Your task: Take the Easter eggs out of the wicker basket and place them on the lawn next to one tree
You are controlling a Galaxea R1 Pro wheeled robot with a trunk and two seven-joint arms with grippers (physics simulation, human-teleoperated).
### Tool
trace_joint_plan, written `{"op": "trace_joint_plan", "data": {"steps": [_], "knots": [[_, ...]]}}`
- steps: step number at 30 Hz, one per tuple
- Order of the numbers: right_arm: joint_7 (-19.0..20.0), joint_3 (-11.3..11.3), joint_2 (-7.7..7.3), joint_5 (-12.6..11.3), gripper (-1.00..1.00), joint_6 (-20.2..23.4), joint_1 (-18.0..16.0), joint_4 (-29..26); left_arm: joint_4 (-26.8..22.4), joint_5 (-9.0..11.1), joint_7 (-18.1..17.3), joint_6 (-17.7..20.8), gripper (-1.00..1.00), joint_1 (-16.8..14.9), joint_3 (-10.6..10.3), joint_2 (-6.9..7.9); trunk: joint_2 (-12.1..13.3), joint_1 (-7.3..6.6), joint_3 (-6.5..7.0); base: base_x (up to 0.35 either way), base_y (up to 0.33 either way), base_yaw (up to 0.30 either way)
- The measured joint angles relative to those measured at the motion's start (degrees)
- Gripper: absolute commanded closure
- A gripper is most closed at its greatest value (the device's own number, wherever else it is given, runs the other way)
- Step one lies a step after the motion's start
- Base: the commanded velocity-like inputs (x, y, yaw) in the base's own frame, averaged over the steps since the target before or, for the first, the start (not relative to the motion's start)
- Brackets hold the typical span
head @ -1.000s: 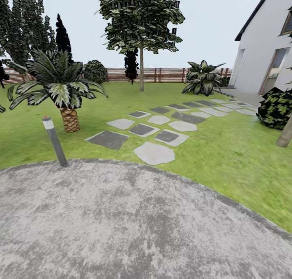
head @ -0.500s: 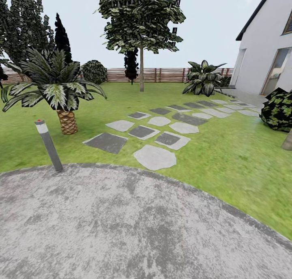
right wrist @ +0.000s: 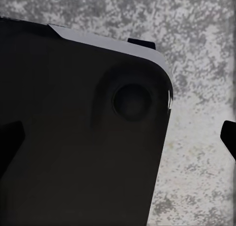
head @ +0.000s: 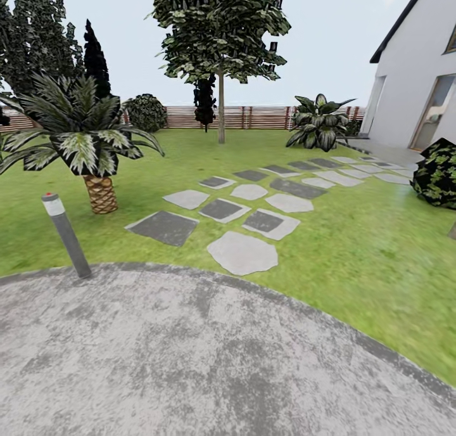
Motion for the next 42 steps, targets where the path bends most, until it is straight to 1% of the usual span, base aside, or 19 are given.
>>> {"op": "trace_joint_plan", "data": {"steps": [42], "knots": [[0.00,0.00,0.00,0.02,-1.00,0.00,0.01,0.00,0.00,0.00,0.00,0.00,-1.00,0.00,0.00,0.00,0.00,0.00,0.00,0.323,0.000,0.000]]}}
